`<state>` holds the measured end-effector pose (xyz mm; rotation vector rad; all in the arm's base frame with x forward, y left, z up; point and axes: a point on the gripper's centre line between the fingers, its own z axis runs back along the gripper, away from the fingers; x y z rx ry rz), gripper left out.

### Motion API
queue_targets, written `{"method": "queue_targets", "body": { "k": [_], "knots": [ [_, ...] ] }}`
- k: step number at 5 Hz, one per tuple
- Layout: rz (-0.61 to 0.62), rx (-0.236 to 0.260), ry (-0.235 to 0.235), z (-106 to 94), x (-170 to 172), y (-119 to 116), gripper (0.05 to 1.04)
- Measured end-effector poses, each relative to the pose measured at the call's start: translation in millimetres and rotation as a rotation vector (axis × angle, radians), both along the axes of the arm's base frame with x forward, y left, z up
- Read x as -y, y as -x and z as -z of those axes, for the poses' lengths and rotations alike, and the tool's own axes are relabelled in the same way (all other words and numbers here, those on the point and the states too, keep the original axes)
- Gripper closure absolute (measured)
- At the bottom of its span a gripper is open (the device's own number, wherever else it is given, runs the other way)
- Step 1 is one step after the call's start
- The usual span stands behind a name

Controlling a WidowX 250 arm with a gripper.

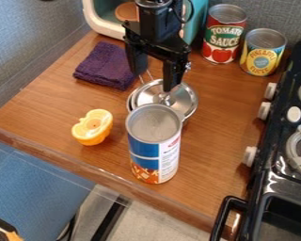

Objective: Move the purple towel from the left top to the left bottom of the table.

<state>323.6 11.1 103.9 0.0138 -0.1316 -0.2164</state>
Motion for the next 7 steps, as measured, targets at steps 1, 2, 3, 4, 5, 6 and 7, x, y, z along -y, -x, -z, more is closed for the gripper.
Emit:
{"method": "queue_targets", "body": {
  "k": [1, 2, 3, 4, 5, 6, 7],
  "knots": [
    [-0.001, -0.031, 0.004, 9.0, 0.5, 0.8, 0.083],
    [-0.090, -0.022, 0.018, 7.9, -25.4, -15.6, 0.083],
    [-0.164, 0.003, -0.001, 2.2, -63.2, -33.9, 0.083],
    [-0.201, 0.014, -0.018, 7.9, -96.4, -49.0, 0.083],
    [-0.230, 0.022, -0.085, 20.4, -129.0, -58.0, 0.083],
    [-0.289, 0.035, -0.106, 33.9, -142.8, -63.3, 0.083],
    [-0.346, 0.036, -0.085, 47.7, -148.2, -71.4, 0.083]
  ]
}}
